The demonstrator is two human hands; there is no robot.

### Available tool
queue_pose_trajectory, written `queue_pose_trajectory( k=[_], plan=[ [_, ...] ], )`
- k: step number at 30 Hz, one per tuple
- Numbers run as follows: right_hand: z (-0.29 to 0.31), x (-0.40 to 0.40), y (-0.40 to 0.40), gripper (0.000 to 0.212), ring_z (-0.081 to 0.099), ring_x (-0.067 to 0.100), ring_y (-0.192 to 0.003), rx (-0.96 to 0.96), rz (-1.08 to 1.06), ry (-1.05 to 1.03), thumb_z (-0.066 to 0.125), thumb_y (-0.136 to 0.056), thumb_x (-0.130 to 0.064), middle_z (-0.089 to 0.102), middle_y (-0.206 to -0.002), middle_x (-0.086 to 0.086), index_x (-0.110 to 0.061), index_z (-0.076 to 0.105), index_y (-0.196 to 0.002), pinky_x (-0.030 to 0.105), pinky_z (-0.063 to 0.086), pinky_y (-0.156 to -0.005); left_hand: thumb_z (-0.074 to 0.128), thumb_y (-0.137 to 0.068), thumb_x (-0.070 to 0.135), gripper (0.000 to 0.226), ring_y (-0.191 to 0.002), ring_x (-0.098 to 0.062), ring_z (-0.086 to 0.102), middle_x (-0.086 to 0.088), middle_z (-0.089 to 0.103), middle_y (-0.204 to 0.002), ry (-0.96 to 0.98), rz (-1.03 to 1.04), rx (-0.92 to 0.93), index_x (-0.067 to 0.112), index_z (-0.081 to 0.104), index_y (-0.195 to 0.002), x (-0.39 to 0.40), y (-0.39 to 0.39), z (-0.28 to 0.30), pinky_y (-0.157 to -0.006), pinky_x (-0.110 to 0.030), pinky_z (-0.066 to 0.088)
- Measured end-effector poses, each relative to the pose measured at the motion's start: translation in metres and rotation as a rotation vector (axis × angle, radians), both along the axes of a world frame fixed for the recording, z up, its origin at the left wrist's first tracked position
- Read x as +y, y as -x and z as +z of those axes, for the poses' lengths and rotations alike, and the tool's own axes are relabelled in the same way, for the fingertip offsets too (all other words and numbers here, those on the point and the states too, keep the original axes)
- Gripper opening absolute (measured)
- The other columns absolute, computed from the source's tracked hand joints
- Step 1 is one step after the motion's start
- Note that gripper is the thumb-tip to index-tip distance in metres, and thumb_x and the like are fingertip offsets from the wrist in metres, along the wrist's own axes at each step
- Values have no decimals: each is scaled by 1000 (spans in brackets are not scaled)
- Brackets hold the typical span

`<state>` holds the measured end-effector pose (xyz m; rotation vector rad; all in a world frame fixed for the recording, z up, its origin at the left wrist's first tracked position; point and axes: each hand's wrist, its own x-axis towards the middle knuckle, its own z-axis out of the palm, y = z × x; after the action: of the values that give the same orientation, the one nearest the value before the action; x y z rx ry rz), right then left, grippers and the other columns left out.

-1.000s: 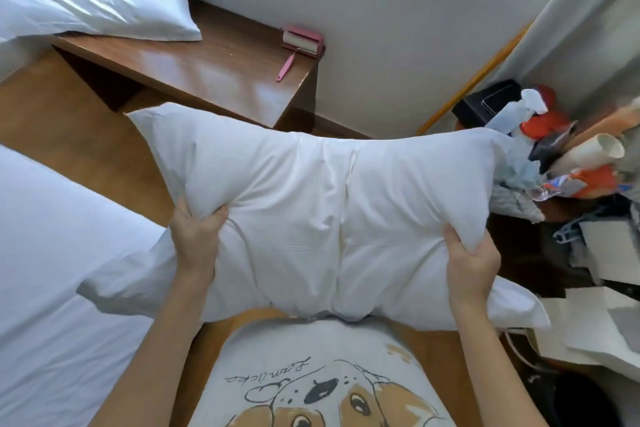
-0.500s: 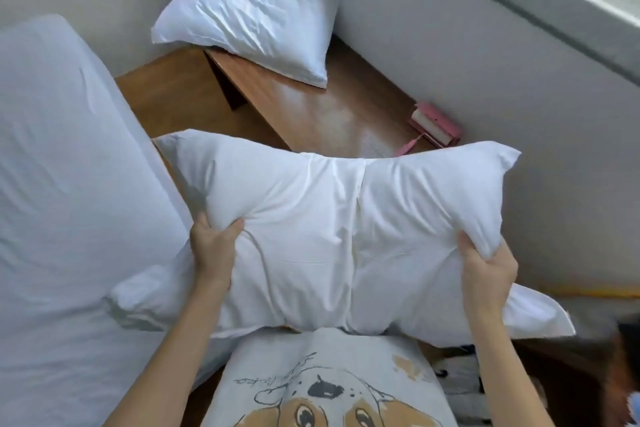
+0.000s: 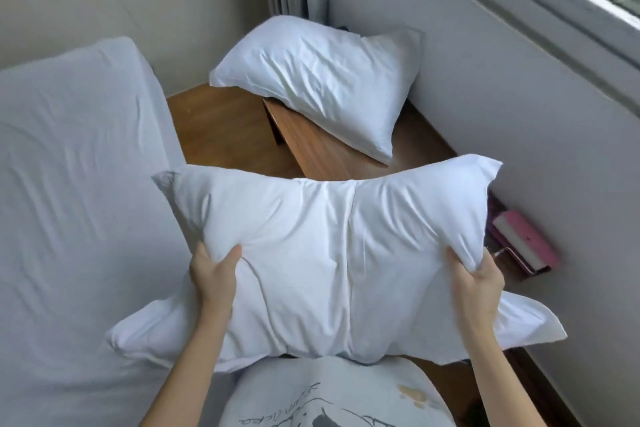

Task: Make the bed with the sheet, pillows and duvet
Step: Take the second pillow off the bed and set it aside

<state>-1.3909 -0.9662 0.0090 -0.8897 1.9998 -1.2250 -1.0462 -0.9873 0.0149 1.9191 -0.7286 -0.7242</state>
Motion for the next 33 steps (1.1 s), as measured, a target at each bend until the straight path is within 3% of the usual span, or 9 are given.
queue_pose_trajectory(
  k=[5, 12, 15, 19, 22, 25, 27, 30, 33],
  plan=[
    [-14, -119, -69, 24, 44, 17, -62, 24, -91, 9, 57, -79, -39, 51, -63, 1, -18, 50, -71, 35, 34, -60, 74, -72, 14, 32, -92, -29, 61, -11, 63, -96, 36, -119, 5, -2, 57, -94, -147, -59, -8, -82, -37, 47],
    [13, -264, -126, 19, 38, 4, -59, -28, -284, 110, 64, -81, -27, 48, -59, -12, -19, 52, -69, 29, 32, -57, 71, -80, -4, 26, -86, -9, 53, -5, 57, -96, 223, -305, -80, 5, 53, -97, -355, -108, 46, -64, -9, 41],
    [34, -330, -137, 32, 34, 1, -55, -34, -328, 190, 62, -84, -15, 42, -54, -15, -25, 42, -61, 19, 28, -51, 71, -79, -4, 28, -81, -7, 52, -6, 55, -94, 313, -385, -56, 5, 49, -94, -444, -111, 65, -65, -7, 41],
    [43, -420, -133, 30, 37, 4, -60, -58, -411, 270, 61, -84, -13, 41, -59, -15, -25, 44, -63, 17, 31, -54, 71, -79, -3, 28, -70, 14, 52, 6, 56, -89, 399, -472, -56, 4, 48, -93, -556, -102, 82, -69, -6, 42],
    [30, -485, -121, 29, 35, 3, -59, -19, -476, 284, 62, -83, -15, 40, -60, -12, -24, 42, -64, 22, 31, -55, 72, -77, 5, 30, -70, -1, 47, -2, 50, -84, 450, -485, -134, 7, 44, -88, -633, -96, 76, -66, -11, 41],
    [-1, -540, -110, 21, 39, 10, -58, 75, -486, 163, 59, -84, -31, 44, -59, -11, -20, 48, -70, 31, 32, -58, 71, -85, 19, 32, -82, -18, 49, -10, 51, -91, 269, -496, -280, 7, 42, -92, -706, -88, 45, -71, -28, 41],
    [-36, -561, -114, 32, 45, 24, -65, 202, -422, -78, 54, -84, -42, 52, -67, 0, -11, 54, -91, 34, 33, -61, 65, -89, 32, 47, -107, -30, 52, -17, 53, -119, -65, -537, -381, 5, 42, -120, -750, -93, 12, -88, -37, 42],
    [-80, -563, -123, 53, 57, 38, -86, 173, -383, -367, 64, -77, -53, 60, -89, 17, -4, 52, -95, 41, 44, -71, 58, -92, 43, 83, -139, -38, 26, -20, 24, -154, -531, -753, -518, 16, 10, -153, -785, -101, -33, -112, -46, 28],
    [-91, -563, -128, 51, 55, 41, -98, 203, -471, -427, 71, -74, -43, 59, -98, 22, -2, 51, -98, 42, 45, -79, 49, -94, 52, 84, -142, -39, 18, -24, 10, -157, -566, -967, -600, 19, 2, -155, -788, -86, -65, -114, -48, 21]
  ],
)
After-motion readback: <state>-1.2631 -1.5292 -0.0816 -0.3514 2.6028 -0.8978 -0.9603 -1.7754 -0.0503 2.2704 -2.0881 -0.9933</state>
